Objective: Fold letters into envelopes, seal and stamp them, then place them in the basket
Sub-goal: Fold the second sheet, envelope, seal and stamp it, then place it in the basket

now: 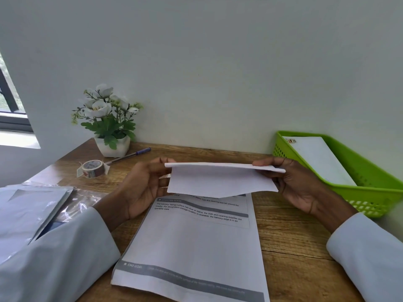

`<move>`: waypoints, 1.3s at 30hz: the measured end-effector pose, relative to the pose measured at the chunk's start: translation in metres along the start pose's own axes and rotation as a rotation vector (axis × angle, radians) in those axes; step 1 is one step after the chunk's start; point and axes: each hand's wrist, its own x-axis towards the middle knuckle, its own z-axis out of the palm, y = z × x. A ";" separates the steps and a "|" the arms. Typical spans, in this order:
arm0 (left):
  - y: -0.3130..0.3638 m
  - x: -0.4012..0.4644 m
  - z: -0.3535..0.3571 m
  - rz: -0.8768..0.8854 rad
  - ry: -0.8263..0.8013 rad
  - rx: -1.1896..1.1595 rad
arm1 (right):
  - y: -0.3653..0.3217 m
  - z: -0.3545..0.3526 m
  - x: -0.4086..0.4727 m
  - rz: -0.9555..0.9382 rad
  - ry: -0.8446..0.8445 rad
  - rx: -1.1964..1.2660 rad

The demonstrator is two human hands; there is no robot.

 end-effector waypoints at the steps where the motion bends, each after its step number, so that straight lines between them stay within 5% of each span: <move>1: 0.001 -0.001 0.001 -0.003 -0.014 -0.020 | 0.000 0.001 0.000 -0.010 0.005 -0.003; 9: 0.003 -0.005 0.001 -0.092 -0.118 0.019 | -0.001 0.003 -0.002 -0.062 0.039 -0.011; 17: -0.005 -0.005 0.010 -0.046 0.020 0.090 | 0.002 0.006 -0.004 -0.072 -0.046 -0.079; 25: 0.001 -0.007 0.011 0.087 0.090 0.111 | -0.019 -0.018 -0.019 0.184 -0.696 -0.153; 32: -0.003 -0.012 0.023 0.172 0.052 0.230 | -0.010 0.050 -0.029 0.105 -0.398 -0.254; 39: -0.007 -0.014 0.031 0.213 0.090 0.281 | 0.005 0.078 -0.034 0.208 -0.335 -0.097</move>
